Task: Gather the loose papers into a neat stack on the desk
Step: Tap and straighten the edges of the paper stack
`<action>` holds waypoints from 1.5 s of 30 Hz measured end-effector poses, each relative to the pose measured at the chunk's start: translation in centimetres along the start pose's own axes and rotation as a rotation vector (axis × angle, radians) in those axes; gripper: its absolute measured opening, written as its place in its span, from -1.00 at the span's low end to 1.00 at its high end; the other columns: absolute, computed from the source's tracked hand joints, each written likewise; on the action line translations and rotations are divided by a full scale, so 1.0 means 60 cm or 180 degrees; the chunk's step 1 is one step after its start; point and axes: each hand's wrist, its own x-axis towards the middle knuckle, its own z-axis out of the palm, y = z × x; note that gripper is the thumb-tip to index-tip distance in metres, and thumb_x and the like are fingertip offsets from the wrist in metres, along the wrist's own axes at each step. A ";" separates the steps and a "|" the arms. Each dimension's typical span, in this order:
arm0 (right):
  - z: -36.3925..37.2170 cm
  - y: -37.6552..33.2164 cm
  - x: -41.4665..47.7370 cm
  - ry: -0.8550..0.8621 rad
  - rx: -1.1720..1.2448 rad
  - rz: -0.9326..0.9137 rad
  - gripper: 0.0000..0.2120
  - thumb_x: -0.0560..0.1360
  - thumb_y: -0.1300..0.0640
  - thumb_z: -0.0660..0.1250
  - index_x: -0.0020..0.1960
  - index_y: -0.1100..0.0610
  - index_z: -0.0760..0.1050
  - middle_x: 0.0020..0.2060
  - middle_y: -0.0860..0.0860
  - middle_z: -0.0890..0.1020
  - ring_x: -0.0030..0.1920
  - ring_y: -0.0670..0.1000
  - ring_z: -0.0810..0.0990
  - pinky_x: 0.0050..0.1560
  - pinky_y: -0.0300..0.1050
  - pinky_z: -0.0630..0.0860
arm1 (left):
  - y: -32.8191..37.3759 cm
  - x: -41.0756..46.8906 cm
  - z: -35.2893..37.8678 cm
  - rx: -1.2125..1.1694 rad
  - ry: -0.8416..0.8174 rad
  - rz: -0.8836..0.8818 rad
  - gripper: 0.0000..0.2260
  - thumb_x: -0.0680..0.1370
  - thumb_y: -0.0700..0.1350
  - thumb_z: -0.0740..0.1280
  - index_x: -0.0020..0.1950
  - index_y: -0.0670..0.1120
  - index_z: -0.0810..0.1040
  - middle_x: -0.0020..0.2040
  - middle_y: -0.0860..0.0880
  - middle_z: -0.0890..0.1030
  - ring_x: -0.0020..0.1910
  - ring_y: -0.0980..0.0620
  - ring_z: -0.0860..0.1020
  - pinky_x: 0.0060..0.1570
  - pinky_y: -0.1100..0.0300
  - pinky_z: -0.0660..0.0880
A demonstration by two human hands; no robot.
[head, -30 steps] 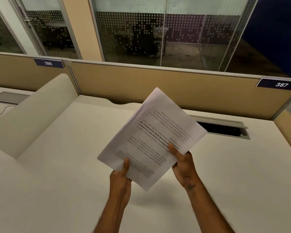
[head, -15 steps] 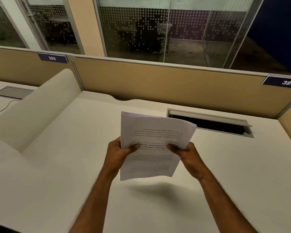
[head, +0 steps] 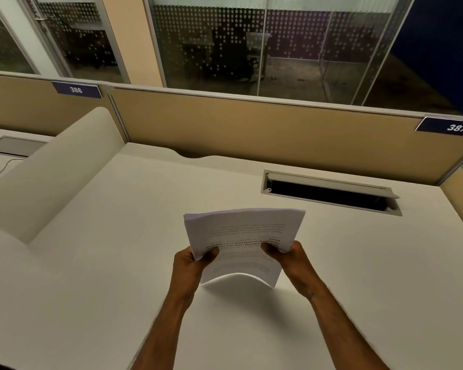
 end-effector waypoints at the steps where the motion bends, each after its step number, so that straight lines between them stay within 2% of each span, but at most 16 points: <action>1: 0.000 0.007 -0.001 -0.0012 0.0006 0.0033 -0.82 0.51 0.13 0.42 0.09 -0.06 0.64 -0.02 -0.06 0.75 -0.02 -0.01 0.70 -0.14 -0.21 0.64 | -0.005 -0.002 0.002 -0.0028 0.0043 -0.0052 -0.89 0.50 -0.14 0.48 0.01 0.00 0.72 -0.05 0.01 0.76 -0.05 -0.06 0.71 -0.07 0.11 0.65; 7: -0.014 0.004 -0.002 -0.0092 -0.0169 0.0001 -0.78 0.47 0.08 0.44 0.11 -0.08 0.63 -0.01 -0.09 0.75 0.05 0.07 0.70 -0.05 -0.14 0.65 | 0.005 -0.004 0.015 -0.0160 0.0275 -0.0100 -0.90 0.56 -0.15 0.41 0.00 0.01 0.70 -0.12 0.01 0.76 -0.08 -0.14 0.71 -0.10 0.01 0.68; 12: -0.057 0.028 -0.016 -0.0257 0.0390 0.0001 -0.17 0.26 -0.08 0.61 0.46 -0.01 0.37 0.24 0.01 0.66 0.26 0.04 0.61 0.32 0.00 0.49 | 0.055 0.005 0.019 -0.1213 0.0502 -0.0015 -0.91 0.57 -0.19 0.37 0.04 -0.06 0.64 -0.13 0.07 0.76 -0.10 0.03 0.68 -0.14 0.16 0.61; 14: -0.046 0.033 -0.017 -0.0310 0.0714 -0.0126 -0.25 0.23 -0.05 0.63 0.37 0.04 0.48 0.23 0.05 0.65 0.28 0.07 0.59 0.32 -0.05 0.51 | 0.066 0.004 0.032 -0.1720 0.0406 -0.0135 -0.86 0.60 -0.21 0.31 0.12 -0.06 0.60 -0.05 0.05 0.74 -0.07 0.06 0.67 -0.09 0.15 0.61; 16: -0.020 0.016 -0.012 -0.0287 0.1168 -0.0255 -0.51 0.32 0.16 0.57 0.23 0.08 0.58 0.17 0.11 0.66 0.25 0.12 0.60 0.29 -0.03 0.54 | 0.067 0.002 0.045 -0.2088 0.0330 -0.0295 -0.79 0.60 -0.19 0.31 0.22 -0.07 0.58 0.08 -0.01 0.71 0.02 0.01 0.65 -0.03 0.11 0.63; 18: 0.001 -0.004 -0.002 -0.0160 0.1497 -0.0332 -0.60 0.39 0.33 0.47 0.19 0.11 0.57 0.10 0.15 0.66 0.17 0.14 0.62 0.18 0.06 0.60 | 0.059 -0.002 0.055 -0.2371 0.0291 -0.0435 -0.72 0.56 -0.16 0.34 0.27 -0.07 0.57 0.17 -0.05 0.70 0.10 -0.03 0.65 0.05 0.05 0.66; 21: 0.013 -0.030 0.005 0.0063 0.1470 -0.0351 -0.70 0.46 0.32 0.36 0.16 0.09 0.57 -0.01 0.09 0.71 0.00 0.06 0.69 -0.03 0.01 0.66 | 0.049 -0.011 0.061 -0.2597 0.0174 -0.0636 -0.66 0.49 -0.12 0.38 0.26 -0.05 0.58 0.23 -0.08 0.68 0.17 -0.05 0.65 0.24 -0.03 0.56; 24: -0.002 -0.043 0.004 0.0189 0.1100 -0.0496 -0.72 0.42 0.18 0.43 0.11 0.00 0.60 -0.04 0.05 0.72 -0.01 0.07 0.71 -0.03 0.05 0.66 | 0.049 -0.007 0.025 -0.2346 0.0381 -0.0789 -0.57 0.33 -0.05 0.52 0.17 -0.06 0.60 0.30 -0.14 0.63 0.18 -0.06 0.62 0.41 -0.08 0.41; 26: -0.023 -0.053 0.004 0.0226 0.0866 -0.0577 -0.66 0.32 0.02 0.54 0.09 -0.05 0.63 -0.01 0.07 0.72 0.04 0.11 0.69 0.04 0.11 0.65 | 0.054 0.011 -0.028 -0.2026 0.0601 -0.0536 -0.29 0.19 0.06 0.64 0.29 -0.03 0.54 0.35 -0.09 0.58 0.25 -0.03 0.57 0.44 -0.05 0.33; 29: -0.052 -0.061 0.006 0.0167 0.0449 -0.0621 -0.70 0.37 0.07 0.48 0.09 -0.07 0.61 -0.01 0.06 0.72 0.05 0.14 0.68 0.03 0.11 0.65 | 0.085 0.038 -0.101 -0.0838 0.0727 0.0126 -0.12 0.37 -0.10 0.54 0.60 0.03 0.16 0.50 -0.04 0.41 0.46 0.00 0.39 0.40 0.03 0.31; 31: -0.058 -0.060 0.007 0.0101 0.0179 -0.0621 -0.72 0.39 0.09 0.44 0.10 -0.08 0.60 -0.05 0.00 0.73 0.03 0.10 0.70 -0.03 0.04 0.67 | 0.107 0.048 -0.117 0.0011 0.0216 0.0473 -0.06 0.35 -0.09 0.59 0.60 0.09 0.14 0.47 0.08 0.43 0.42 0.10 0.41 0.33 0.05 0.38; 33: -0.058 -0.056 0.006 0.0091 -0.0008 -0.0584 -0.74 0.41 0.08 0.43 0.09 -0.08 0.60 -0.07 -0.03 0.73 -0.01 0.07 0.71 -0.07 -0.01 0.67 | 0.122 0.051 -0.106 0.0247 -0.0318 0.0495 -0.19 0.28 0.07 0.60 0.48 0.07 0.39 0.31 0.06 0.62 0.25 0.03 0.60 0.15 0.05 0.56; 35: -0.058 -0.047 0.005 0.0123 -0.0081 -0.0522 -0.78 0.45 0.12 0.42 0.08 -0.06 0.61 -0.09 -0.02 0.74 -0.04 0.06 0.71 -0.11 -0.06 0.67 | 0.121 0.047 -0.086 0.0314 -0.0321 0.0423 -0.36 0.21 0.22 0.60 0.22 0.00 0.63 0.08 -0.02 0.74 0.07 -0.15 0.68 -0.05 0.07 0.65; 40: -0.068 -0.020 0.003 0.0248 -0.0182 -0.0343 -0.81 0.49 0.15 0.42 0.06 -0.08 0.62 -0.11 -0.04 0.74 -0.07 0.02 0.72 -0.09 -0.08 0.69 | 0.077 0.036 -0.065 0.0165 -0.0018 0.0366 -0.81 0.42 0.02 0.45 -0.01 0.00 0.69 -0.10 -0.01 0.76 -0.10 -0.12 0.70 -0.07 -0.04 0.62; 43: -0.069 0.013 -0.005 0.0212 -0.0153 -0.0092 -0.77 0.41 0.04 0.50 0.07 -0.02 0.65 -0.05 0.01 0.76 0.00 0.05 0.72 0.01 -0.08 0.66 | 0.027 0.016 -0.061 0.0070 0.0074 0.0116 -0.77 0.36 0.09 0.51 -0.05 0.02 0.70 -0.13 0.02 0.76 -0.12 -0.04 0.69 -0.07 0.00 0.59; 45: -0.066 0.038 -0.012 0.0115 -0.0150 0.0115 -0.52 0.25 -0.18 0.57 0.10 0.00 0.66 0.01 0.02 0.75 0.09 0.06 0.70 0.12 -0.05 0.62 | -0.010 0.003 -0.060 0.0019 0.0093 -0.0082 -0.66 0.31 0.16 0.56 -0.02 0.01 0.71 -0.10 0.01 0.77 -0.03 -0.07 0.70 0.00 0.00 0.60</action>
